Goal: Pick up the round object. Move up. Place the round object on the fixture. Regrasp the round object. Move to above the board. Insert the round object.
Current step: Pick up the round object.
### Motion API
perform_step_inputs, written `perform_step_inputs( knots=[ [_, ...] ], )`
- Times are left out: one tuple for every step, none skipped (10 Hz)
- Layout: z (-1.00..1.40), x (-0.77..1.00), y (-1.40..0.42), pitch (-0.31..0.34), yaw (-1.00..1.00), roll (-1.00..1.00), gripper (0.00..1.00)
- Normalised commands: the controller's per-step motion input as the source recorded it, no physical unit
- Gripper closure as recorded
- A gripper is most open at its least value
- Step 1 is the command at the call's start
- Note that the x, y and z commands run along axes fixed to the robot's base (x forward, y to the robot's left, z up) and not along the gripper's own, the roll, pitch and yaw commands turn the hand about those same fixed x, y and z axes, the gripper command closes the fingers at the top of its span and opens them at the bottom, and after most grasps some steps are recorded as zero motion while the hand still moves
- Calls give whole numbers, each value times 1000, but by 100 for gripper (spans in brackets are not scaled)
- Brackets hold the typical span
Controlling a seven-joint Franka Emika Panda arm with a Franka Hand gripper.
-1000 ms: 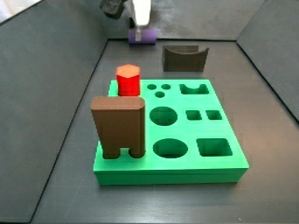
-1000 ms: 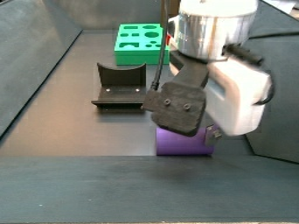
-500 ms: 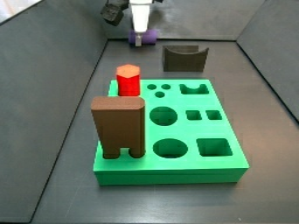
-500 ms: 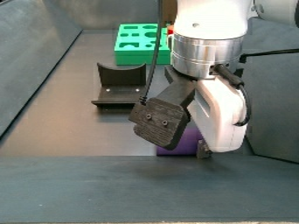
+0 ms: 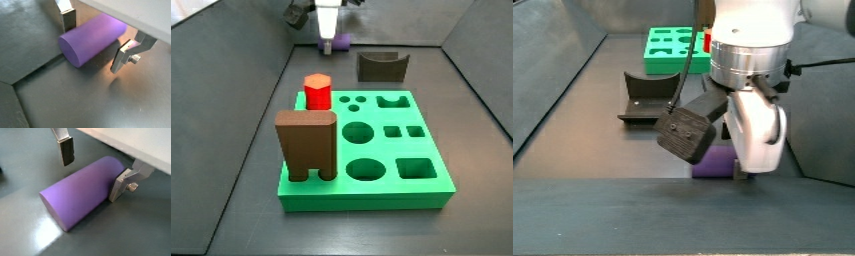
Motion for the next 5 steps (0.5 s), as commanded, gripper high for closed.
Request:
perform_step_inputs(
  knots=[
    [-674,0,-237,-131,-343,-197,0],
    [-543,0,-137,-101,-103,-170,0],
    [-166,-60,-46,-90,0,-26,0],
    [-97,-114,0,-121,17,0,0],
    [0,0,0,0,0,0,0]
  ],
)
